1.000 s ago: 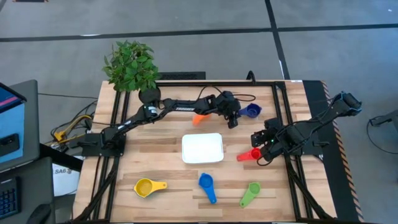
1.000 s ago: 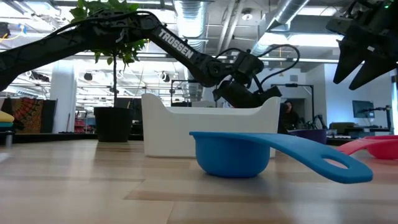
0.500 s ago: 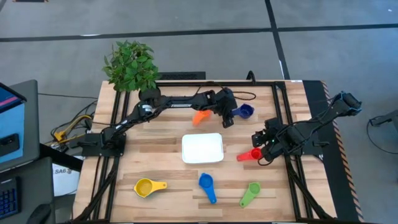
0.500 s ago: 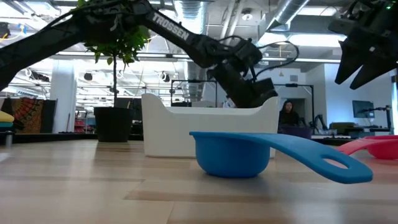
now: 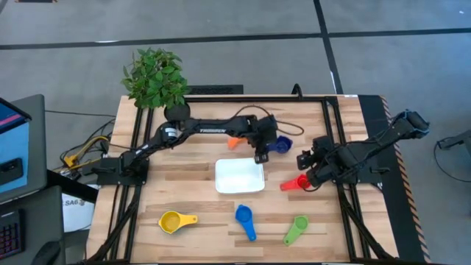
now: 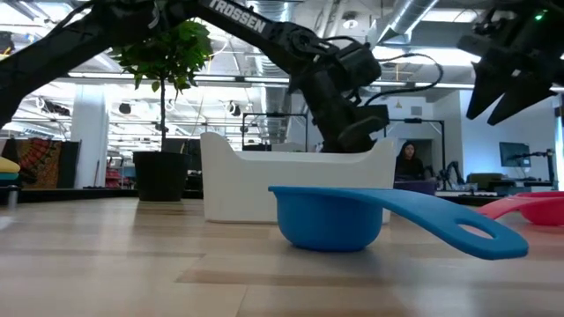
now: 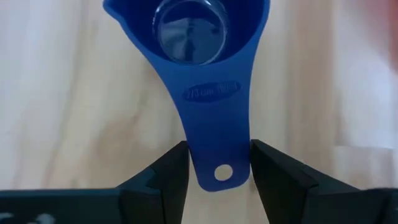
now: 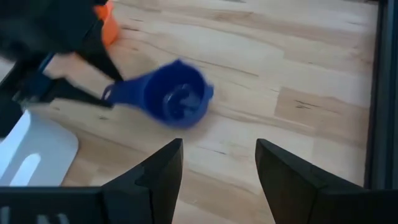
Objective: Nest measuring cups in basket
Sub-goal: Stack the purple measuring cup into the yellow measuring cup
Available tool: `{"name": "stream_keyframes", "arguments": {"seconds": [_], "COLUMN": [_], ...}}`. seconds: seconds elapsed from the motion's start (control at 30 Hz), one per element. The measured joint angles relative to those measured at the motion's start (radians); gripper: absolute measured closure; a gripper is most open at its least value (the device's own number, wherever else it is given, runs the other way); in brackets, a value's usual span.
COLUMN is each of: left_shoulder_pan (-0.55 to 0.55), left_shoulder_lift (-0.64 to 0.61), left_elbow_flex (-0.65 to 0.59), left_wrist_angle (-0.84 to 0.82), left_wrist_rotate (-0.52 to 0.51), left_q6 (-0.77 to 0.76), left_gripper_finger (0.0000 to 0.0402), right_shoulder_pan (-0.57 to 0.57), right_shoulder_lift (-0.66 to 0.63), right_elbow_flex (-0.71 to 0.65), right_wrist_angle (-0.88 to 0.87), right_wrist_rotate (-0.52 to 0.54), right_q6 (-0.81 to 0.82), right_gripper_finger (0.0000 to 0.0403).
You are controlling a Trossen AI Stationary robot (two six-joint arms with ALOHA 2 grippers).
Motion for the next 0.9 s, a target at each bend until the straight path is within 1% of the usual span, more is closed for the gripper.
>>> {"name": "stream_keyframes", "arguments": {"seconds": [0.13, 0.33, 0.57, 0.7, 0.8, 0.9], "left_shoulder_pan": [-0.024, -0.024, -0.004, 0.004, 0.013, 0.022], "left_shoulder_lift": [0.0, 0.0, 0.0, -0.004, -0.001, -0.001], "left_elbow_flex": [0.0, 0.002, 0.071, 0.095, 0.095, 0.095], "left_wrist_angle": [-0.003, -0.006, -0.012, 0.074, 0.155, 0.231], "left_wrist_rotate": [-0.007, -0.03, -0.032, -0.023, 0.038, 0.052], "left_q6": [0.008, 0.021, 0.04, 0.05, 0.077, 0.099], "left_gripper_finger": [0.0244, 0.0244, 0.0243, 0.0243, 0.0243, 0.0243], "right_shoulder_pan": [-0.006, 0.031, 0.058, 0.057, 0.057, 0.057], "right_shoulder_lift": [0.0, 0.0, 0.0, 0.0, 0.0, 0.0], "right_elbow_flex": [0.0, 0.0, 0.0, 0.0, 0.0, 0.0], "right_wrist_angle": [0.019, 0.047, 0.046, 0.046, 0.045, 0.046], "right_wrist_rotate": [-0.003, -0.01, -0.011, -0.012, -0.013, -0.016], "right_q6": [-0.016, -0.016, 0.0, 0.001, 0.009, 0.012], "right_gripper_finger": [0.0177, 0.0178, 0.0178, 0.0178, 0.0178, 0.0178]}}
